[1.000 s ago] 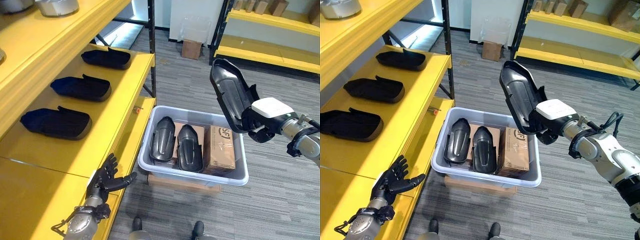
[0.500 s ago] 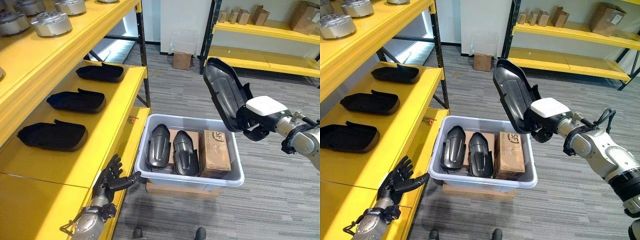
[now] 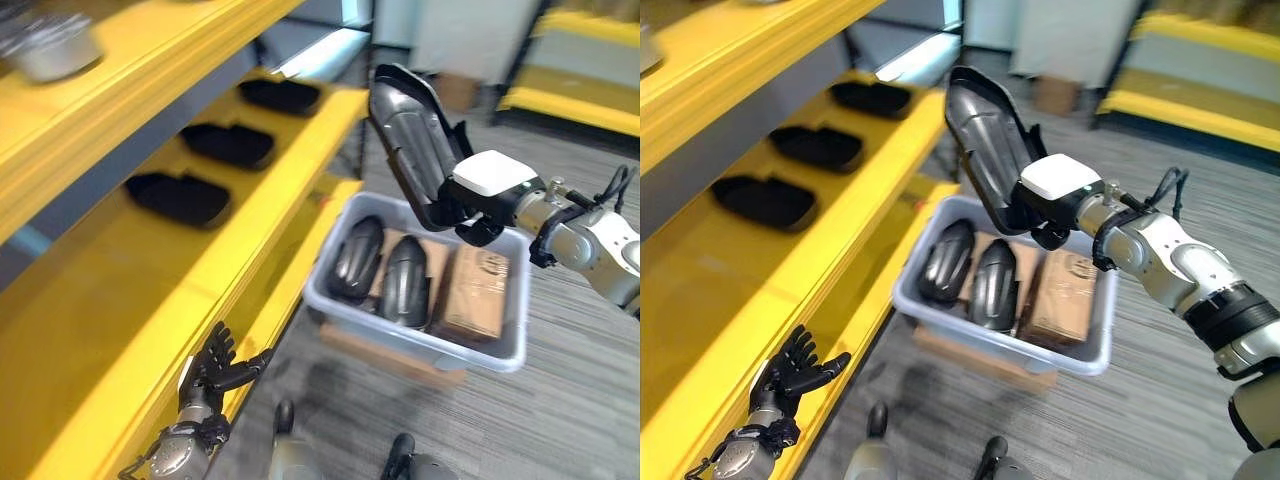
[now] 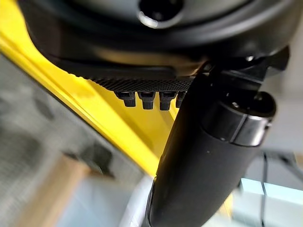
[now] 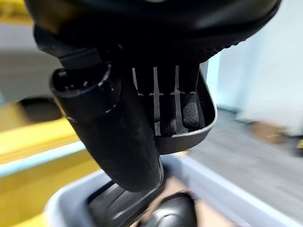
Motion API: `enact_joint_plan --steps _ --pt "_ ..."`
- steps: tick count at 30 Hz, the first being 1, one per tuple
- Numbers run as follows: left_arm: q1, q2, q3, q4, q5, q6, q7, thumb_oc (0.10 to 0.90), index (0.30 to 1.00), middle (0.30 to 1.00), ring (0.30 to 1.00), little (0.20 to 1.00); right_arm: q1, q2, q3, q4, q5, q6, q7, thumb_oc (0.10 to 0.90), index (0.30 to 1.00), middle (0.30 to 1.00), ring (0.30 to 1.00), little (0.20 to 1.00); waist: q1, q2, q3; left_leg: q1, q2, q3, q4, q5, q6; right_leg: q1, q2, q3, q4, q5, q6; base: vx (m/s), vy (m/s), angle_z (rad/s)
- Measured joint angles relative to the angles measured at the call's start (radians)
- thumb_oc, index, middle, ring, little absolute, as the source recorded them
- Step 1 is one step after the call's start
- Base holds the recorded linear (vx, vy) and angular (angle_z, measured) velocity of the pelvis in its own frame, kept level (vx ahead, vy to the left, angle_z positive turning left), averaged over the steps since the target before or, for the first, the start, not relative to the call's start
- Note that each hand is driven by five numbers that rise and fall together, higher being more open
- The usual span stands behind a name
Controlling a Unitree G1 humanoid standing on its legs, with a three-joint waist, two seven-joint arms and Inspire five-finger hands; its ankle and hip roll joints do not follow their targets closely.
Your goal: Move parts from the plastic box to the shelf.
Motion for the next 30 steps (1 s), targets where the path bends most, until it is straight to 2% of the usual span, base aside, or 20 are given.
enact_joint_plan --steps 1,2,3,4,5,6,8,10,11,15,18,24,26,30 --pt "0.001 0.001 -0.006 0.014 0.001 0.003 -0.002 0.900 1.000 1.000 1.000 1.000 0.009 0.000 -0.008 -0.003 -0.001 -0.004 -0.001 0.400 0.300 0.300 0.300 0.300 -0.005 0.000 -0.001 0.005 0.006 0.047 0.063 0.017 -0.027 0.018 -0.006 -0.035 -0.029 0.009 0.002 -0.01 -0.049 1.18" --pt "0.007 -0.001 -0.005 0.017 0.001 0.002 -0.002 0.900 1.000 1.000 1.000 1.000 0.012 0.000 -0.007 -0.010 -0.001 -0.011 -0.001 0.400 0.300 0.300 0.300 0.300 -0.024 0.008 -0.005 0.049 0.002 0.055 0.063 0.065 -0.052 0.034 -0.006 -0.076 -0.044 0.010 0.000 0.00 -0.045 1.11" --pt "0.006 -0.001 -0.004 0.017 0.001 0.001 -0.002 0.900 1.000 1.000 1.000 1.000 0.017 0.006 -0.008 -0.014 -0.001 -0.010 -0.002 0.400 0.300 0.300 0.300 0.300 -0.020 0.010 -0.005 0.107 0.009 0.074 0.076 0.121 -0.045 0.040 -0.006 -0.098 -0.038 0.003 -0.001 0.02 0.015 1.00" --pt "0.001 0.000 -0.004 0.016 0.001 0.001 -0.002 0.900 1.000 1.000 1.000 1.000 0.031 0.006 -0.013 -0.025 -0.002 -0.010 -0.002 0.400 0.300 0.300 0.300 0.300 -0.030 0.011 -0.005 0.159 0.013 0.105 0.059 0.154 -0.074 0.052 -0.004 -0.127 -0.028 0.006 0.008 0.04 0.050 0.79" --pt "-0.009 -0.001 -0.005 0.016 0.001 0.001 -0.003 0.900 1.000 1.000 1.000 1.000 0.045 0.006 -0.023 -0.036 -0.002 -0.009 -0.002 0.400 0.300 0.300 0.300 0.300 -0.041 0.012 -0.005 0.171 0.010 0.109 0.013 0.175 -0.095 0.060 -0.004 -0.151 -0.023 0.005 0.009 0.05 0.108 0.90" --pt "-0.030 -0.006 -0.007 0.015 0.002 0.001 -0.005 0.900 1.000 1.000 1.000 1.000 0.076 0.020 -0.050 -0.048 -0.001 -0.002 -0.003 0.400 0.300 0.300 0.300 0.300 -0.053 0.009 -0.003 0.178 0.022 0.127 -0.007 0.181 -0.109 0.077 -0.004 -0.187 -0.021 0.007 0.011 0.05 0.141 0.80" --pt "-0.051 -0.007 -0.023 0.012 0.006 0.001 -0.008 0.900 1.000 1.000 1.000 1.000 0.122 0.033 -0.095 -0.050 -0.001 -0.001 -0.004 0.400 0.300 0.300 0.300 0.300 -0.060 0.008 -0.002 0.190 0.023 0.148 -0.015 0.162 -0.120 0.115 -0.013 -0.196 -0.025 0.012 0.019 0.05 0.201 0.58" --pt "-0.058 -0.008 -0.049 -0.010 0.017 0.000 -0.012 0.900 1.000 1.000 1.000 1.000 0.175 0.034 -0.177 -0.054 0.000 -0.004 -0.005 0.400 0.300 0.300 0.300 0.300 -0.094 0.042 -0.016 0.216 0.016 0.196 -0.101 0.153 -0.117 0.147 -0.012 -0.242 -0.032 0.015 0.045 0.06 0.218 0.56" --pt "-0.060 -0.006 -0.054 -0.015 0.022 0.000 -0.016 0.900 1.000 1.000 1.000 1.000 0.192 0.042 -0.203 -0.052 0.000 0.001 -0.009 0.400 0.300 0.300 0.300 0.300 -0.098 0.046 -0.019 0.238 0.004 0.199 -0.138 0.133 -0.128 0.146 -0.022 -0.241 -0.021 0.016 0.058 0.05 0.182 0.31" --pt "-0.062 -0.005 -0.049 -0.010 0.046 0.000 -0.028 0.900 1.000 1.000 1.000 1.000 0.250 0.026 -0.234 -0.049 0.000 0.023 -0.010 0.400 0.300 0.300 0.300 0.300 -0.099 0.011 -0.033 0.236 -0.086 0.187 -0.137 0.114 -0.078 0.166 -0.112 -0.244 -0.028 0.058 0.114 0.04 0.140 0.24" --pt "-0.053 -0.002 -0.035 -0.010 0.048 0.000 -0.028 0.900 1.000 1.000 1.000 1.000 0.314 0.029 -0.290 -0.051 0.000 0.023 -0.010 0.400 0.300 0.300 0.300 0.300 -0.095 0.000 -0.044 0.220 -0.127 0.147 -0.120 0.101 -0.058 0.201 -0.143 -0.287 -0.053 0.084 0.138 0.03 0.136 0.41" --pt "-0.045 0.000 -0.029 -0.011 0.056 0.000 -0.026 0.900 1.000 1.000 1.000 1.000 0.331 0.053 -0.292 -0.073 0.000 0.017 -0.009 0.400 0.300 0.300 0.300 0.300 -0.059 -0.029 -0.064 0.210 -0.161 0.126 -0.109 0.093 -0.038 0.218 -0.170 -0.305 -0.071 0.109 0.155 0.02 0.127 0.15" --pt "-0.046 0.001 -0.029 -0.011 0.056 0.000 -0.026 0.900 1.000 1.000 1.000 1.000 0.333 0.072 -0.291 -0.080 -0.001 0.020 -0.008 0.400 0.300 0.300 0.300 0.300 -0.054 -0.058 -0.080 0.206 -0.171 0.112 -0.107 0.092 -0.035 0.232 -0.172 -0.322 -0.087 0.118 0.162 0.03 0.131 0.18" --pt "-0.042 0.001 -0.029 -0.011 0.056 0.000 -0.026 0.900 1.000 1.000 1.000 1.000 0.332 0.080 -0.291 -0.081 -0.001 0.019 -0.008 0.400 0.300 0.300 0.300 0.300 -0.045 -0.091 -0.102 0.208 -0.186 0.104 -0.105 0.086 -0.027 0.248 -0.179 -0.332 -0.100 0.128 0.170 0.01 0.128 0.09"
